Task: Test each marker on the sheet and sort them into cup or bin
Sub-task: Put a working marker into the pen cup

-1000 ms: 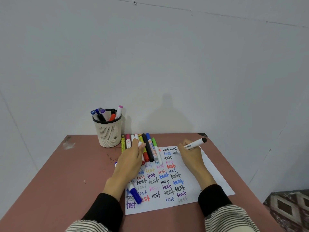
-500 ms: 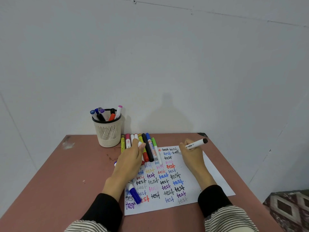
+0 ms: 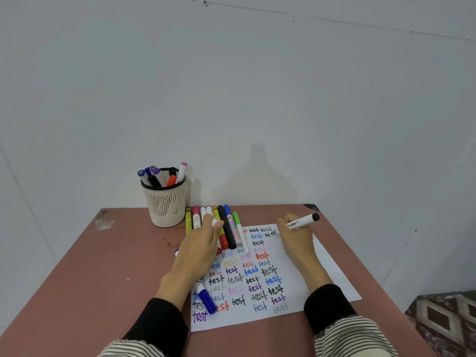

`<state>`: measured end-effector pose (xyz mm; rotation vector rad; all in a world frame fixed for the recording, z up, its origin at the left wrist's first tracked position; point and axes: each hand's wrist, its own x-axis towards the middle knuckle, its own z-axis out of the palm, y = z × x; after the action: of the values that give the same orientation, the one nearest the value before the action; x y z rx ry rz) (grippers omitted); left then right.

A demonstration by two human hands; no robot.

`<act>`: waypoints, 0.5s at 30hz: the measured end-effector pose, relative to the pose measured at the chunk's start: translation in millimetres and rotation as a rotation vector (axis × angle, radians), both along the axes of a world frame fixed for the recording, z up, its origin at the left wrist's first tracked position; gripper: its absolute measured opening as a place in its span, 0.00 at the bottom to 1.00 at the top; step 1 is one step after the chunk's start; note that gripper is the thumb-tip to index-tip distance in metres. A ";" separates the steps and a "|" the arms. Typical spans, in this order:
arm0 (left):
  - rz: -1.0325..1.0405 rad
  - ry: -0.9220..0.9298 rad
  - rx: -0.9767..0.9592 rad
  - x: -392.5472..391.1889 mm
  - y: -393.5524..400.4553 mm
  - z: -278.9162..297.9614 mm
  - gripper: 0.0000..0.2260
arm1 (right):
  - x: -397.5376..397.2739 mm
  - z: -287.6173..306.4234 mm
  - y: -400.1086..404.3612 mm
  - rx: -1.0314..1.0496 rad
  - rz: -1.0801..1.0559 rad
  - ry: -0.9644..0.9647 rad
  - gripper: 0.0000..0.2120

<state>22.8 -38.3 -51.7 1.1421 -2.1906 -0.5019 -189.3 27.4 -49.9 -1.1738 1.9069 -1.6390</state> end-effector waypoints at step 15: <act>-0.003 0.010 0.006 -1.1 -2.2 -1.3 0.14 | -4.0 -4.1 -4.2 -0.023 -0.022 -0.011 0.15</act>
<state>21.7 -40.6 -52.9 1.1370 -2.1836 -0.5144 -193.3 23.2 -54.0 -1.1535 1.9057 -1.6802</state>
